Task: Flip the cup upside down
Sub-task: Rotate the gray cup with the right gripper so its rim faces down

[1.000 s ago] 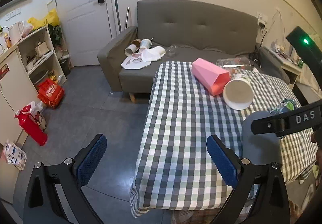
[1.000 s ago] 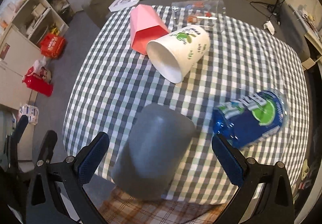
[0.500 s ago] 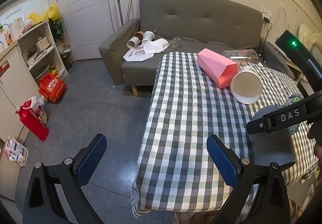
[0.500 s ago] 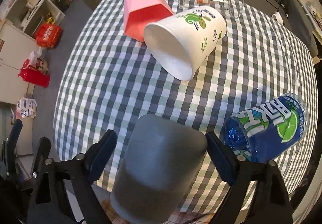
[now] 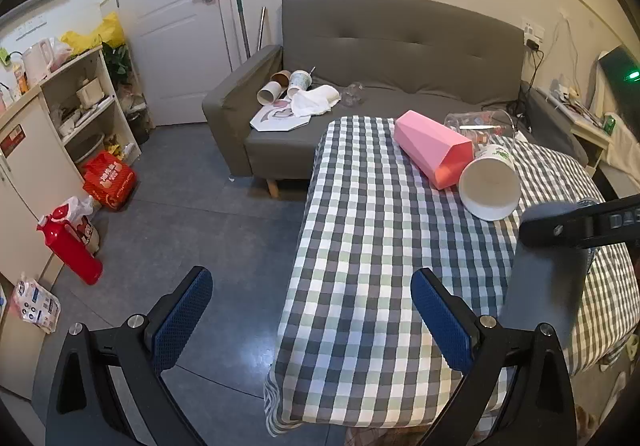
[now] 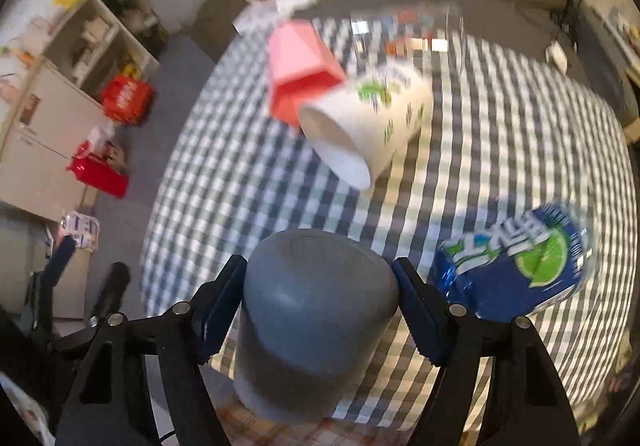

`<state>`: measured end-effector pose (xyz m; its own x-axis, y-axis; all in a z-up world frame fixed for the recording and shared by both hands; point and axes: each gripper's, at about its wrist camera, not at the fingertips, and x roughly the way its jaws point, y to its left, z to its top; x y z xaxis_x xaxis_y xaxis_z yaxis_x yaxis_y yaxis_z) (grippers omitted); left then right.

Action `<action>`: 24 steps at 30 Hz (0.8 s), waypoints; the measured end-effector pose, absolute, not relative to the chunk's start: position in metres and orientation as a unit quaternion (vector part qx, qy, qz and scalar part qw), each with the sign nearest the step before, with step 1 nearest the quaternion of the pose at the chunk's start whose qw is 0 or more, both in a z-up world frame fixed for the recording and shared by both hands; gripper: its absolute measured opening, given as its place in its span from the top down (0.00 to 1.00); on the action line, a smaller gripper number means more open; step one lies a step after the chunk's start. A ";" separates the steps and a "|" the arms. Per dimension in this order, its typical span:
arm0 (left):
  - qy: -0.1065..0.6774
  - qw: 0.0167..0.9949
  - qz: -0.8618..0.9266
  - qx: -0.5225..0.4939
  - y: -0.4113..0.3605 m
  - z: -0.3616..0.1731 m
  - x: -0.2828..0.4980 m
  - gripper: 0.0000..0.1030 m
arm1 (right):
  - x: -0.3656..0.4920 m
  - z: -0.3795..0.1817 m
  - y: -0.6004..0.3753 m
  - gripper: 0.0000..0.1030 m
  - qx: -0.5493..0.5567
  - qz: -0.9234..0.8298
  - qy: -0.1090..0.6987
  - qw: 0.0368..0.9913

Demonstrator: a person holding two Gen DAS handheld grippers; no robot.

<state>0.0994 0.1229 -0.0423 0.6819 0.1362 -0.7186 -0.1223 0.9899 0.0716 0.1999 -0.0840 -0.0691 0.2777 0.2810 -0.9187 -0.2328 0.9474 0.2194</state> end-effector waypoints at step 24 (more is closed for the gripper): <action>0.410 0.909 0.075 0.023 0.107 -0.054 0.106 0.01 | 0.131 -0.053 -0.083 0.29 -0.111 0.172 0.381 0.902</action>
